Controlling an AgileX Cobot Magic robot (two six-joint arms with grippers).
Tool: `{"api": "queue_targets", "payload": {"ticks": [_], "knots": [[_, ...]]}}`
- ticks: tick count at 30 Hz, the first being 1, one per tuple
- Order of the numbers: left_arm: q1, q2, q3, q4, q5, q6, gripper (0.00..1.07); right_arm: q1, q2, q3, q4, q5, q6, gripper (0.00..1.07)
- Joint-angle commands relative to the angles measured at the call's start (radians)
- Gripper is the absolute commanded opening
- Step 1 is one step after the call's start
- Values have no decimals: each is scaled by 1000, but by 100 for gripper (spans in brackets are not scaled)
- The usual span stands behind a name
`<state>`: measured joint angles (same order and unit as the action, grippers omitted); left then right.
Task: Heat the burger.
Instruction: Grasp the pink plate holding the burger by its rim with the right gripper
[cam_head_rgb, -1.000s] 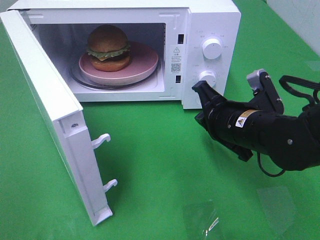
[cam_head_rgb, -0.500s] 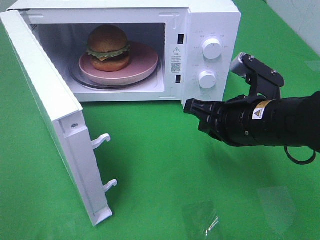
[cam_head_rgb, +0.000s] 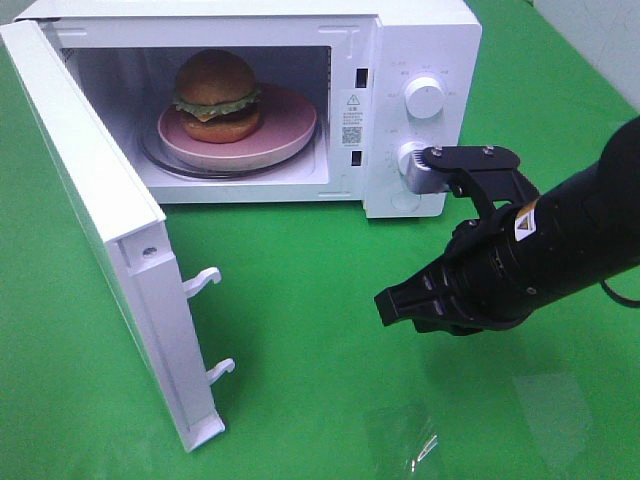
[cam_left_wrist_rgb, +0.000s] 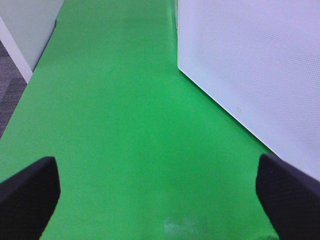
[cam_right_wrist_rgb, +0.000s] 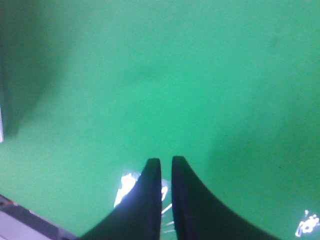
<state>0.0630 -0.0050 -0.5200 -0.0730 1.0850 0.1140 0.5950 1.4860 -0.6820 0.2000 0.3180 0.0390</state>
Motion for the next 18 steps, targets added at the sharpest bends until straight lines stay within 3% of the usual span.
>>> {"api": "queue_targets", "payload": {"ticks": [1, 11, 18], "knots": [[2, -18, 2, -7, -14, -4, 100, -2, -10, -45, -51, 110, -67, 9], [2, -18, 2, -7, -14, -4, 100, -2, -10, -164, -319, 284, -276, 11], [2, -18, 2, -7, -14, -4, 100, -2, -10, -166, -390, 262, -428, 13]]}}
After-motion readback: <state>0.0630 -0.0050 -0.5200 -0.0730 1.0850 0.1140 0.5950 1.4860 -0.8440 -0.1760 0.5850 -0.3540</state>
